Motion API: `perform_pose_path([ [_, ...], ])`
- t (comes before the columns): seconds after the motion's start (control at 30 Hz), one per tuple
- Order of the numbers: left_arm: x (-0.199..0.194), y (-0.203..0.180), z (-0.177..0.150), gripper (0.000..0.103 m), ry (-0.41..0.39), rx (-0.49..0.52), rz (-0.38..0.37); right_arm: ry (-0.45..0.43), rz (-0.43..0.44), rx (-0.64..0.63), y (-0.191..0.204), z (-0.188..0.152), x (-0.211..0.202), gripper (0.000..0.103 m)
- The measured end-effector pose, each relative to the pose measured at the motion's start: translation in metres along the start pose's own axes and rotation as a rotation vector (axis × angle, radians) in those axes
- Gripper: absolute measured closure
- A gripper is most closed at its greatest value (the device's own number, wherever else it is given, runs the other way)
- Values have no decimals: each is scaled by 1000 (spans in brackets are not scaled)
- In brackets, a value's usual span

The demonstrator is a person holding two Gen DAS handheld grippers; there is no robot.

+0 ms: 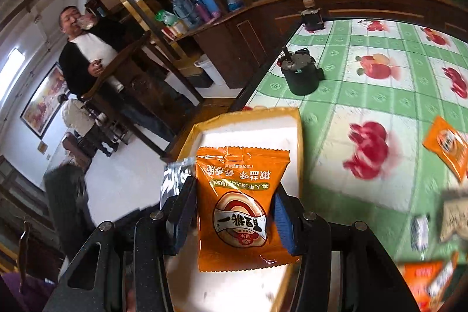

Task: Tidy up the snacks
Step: 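Carry both held packets over the yellow-rimmed tray and lower them inside, then open both tools to release the packets and withdraw toward the table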

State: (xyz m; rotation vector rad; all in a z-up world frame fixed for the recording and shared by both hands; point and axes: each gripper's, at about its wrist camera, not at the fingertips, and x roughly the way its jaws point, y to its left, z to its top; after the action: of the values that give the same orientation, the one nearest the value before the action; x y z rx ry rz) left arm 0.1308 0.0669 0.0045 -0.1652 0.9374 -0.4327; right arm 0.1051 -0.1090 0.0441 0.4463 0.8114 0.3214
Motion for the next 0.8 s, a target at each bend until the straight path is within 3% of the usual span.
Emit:
perform_pose_path([
  [0.37, 26, 0, 4, 49, 50, 11, -2, 92, -37, 44, -7, 33, 78, 49],
  [0.8, 43, -4, 4, 49, 78, 15, 52, 130, -132, 8, -13, 32, 113, 48],
])
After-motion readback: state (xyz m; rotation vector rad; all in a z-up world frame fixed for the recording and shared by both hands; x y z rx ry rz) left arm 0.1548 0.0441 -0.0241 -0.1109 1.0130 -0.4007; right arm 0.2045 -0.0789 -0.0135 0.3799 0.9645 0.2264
